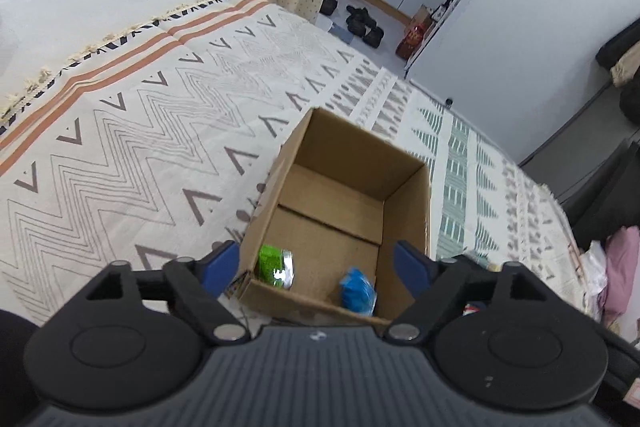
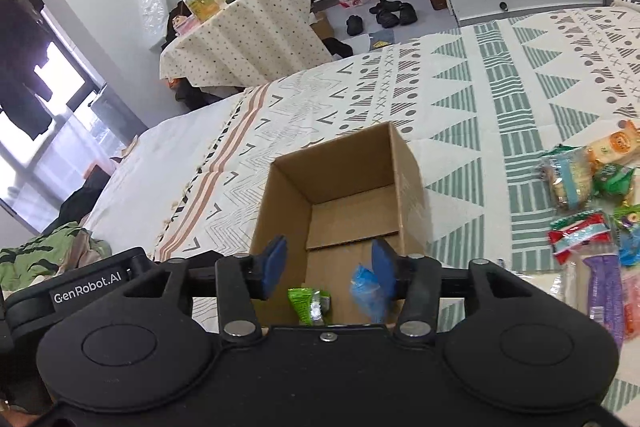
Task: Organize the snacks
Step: 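Carry both snacks over the cardboard box and open both grippers to drop them, then grasp the white bread pack with the left gripper while the right grasps the orange pastry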
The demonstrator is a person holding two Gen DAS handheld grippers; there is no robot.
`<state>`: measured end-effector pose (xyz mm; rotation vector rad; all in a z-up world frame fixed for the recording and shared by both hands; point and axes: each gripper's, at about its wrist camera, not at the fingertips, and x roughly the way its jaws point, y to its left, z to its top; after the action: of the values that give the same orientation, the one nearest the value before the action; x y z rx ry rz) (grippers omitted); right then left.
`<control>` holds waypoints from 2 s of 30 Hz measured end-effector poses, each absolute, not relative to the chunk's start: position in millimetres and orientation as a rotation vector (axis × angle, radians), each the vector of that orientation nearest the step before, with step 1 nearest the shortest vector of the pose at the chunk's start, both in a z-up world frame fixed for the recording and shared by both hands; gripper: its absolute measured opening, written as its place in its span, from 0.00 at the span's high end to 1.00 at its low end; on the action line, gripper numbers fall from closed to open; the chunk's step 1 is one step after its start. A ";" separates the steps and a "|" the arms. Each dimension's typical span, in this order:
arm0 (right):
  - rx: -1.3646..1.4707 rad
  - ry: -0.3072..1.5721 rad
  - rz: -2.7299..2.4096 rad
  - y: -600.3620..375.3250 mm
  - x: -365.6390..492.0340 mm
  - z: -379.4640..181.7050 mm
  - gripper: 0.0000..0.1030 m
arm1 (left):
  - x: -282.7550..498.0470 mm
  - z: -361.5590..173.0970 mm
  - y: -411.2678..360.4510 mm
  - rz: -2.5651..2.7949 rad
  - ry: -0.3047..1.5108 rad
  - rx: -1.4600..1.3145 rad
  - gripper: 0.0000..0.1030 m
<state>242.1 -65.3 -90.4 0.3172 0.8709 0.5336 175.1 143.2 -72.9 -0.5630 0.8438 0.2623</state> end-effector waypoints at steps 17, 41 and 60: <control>0.295 0.776 0.385 -150.9 209.2 -81.8 0.06 | 164.3 -55.8 71.5 0.202 0.808 -0.428 0.00; 0.441 0.796 0.247 -244.8 199.7 -99.8 0.02 | 168.0 -66.0 2.9 0.155 0.897 -0.366 0.00; 0.578 0.929 0.168 -270.8 214.2 -169.2 0.20 | 200.5 -118.5 -35.2 0.126 1.003 -0.325 0.02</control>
<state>214.2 -270.8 -169.2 0.5776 0.9292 0.1680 200.5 -35.2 -118.5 -0.3249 1.0031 0.1256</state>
